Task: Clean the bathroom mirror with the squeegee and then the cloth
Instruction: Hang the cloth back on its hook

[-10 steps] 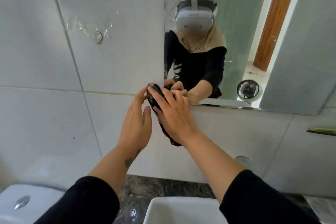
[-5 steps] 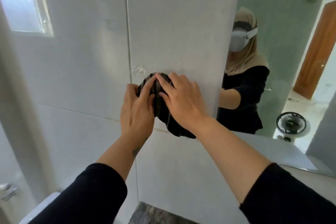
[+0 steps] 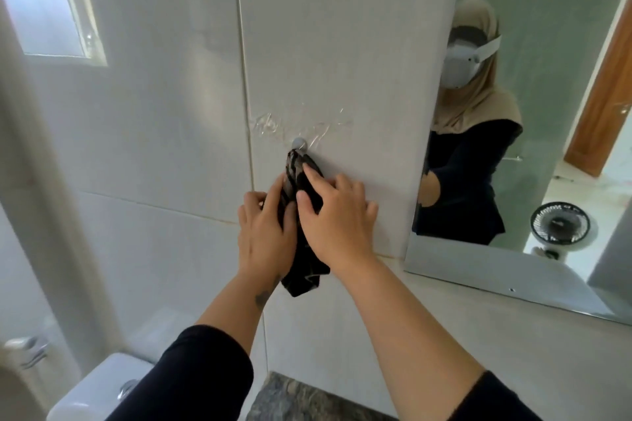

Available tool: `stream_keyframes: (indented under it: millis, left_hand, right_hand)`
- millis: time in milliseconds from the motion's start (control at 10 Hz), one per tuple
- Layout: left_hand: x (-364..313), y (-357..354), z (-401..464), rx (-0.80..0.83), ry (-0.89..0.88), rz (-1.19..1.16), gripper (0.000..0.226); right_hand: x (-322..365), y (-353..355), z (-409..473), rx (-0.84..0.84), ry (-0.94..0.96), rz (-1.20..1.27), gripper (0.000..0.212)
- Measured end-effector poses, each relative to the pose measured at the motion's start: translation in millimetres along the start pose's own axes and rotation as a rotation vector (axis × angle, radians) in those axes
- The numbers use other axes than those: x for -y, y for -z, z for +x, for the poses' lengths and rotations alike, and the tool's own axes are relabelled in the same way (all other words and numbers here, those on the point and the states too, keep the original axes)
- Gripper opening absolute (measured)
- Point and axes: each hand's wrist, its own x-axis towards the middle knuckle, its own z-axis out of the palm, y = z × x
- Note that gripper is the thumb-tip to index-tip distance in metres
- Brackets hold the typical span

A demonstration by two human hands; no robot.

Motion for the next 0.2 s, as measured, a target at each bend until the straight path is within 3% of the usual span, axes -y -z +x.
stream_keyframes:
  millis: [100, 200]
  left_hand:
    - [18, 14, -41, 0.035, -0.018, 0.073, 0.051]
    - [67, 36, -134, 0.009, -0.075, 0.283, 0.066]
  right_hand:
    - [-20, 42, -31, 0.305, -0.006, 0.211, 0.045]
    - [-45, 131, -70, 0.586, 0.076, 0.32, 0.041]
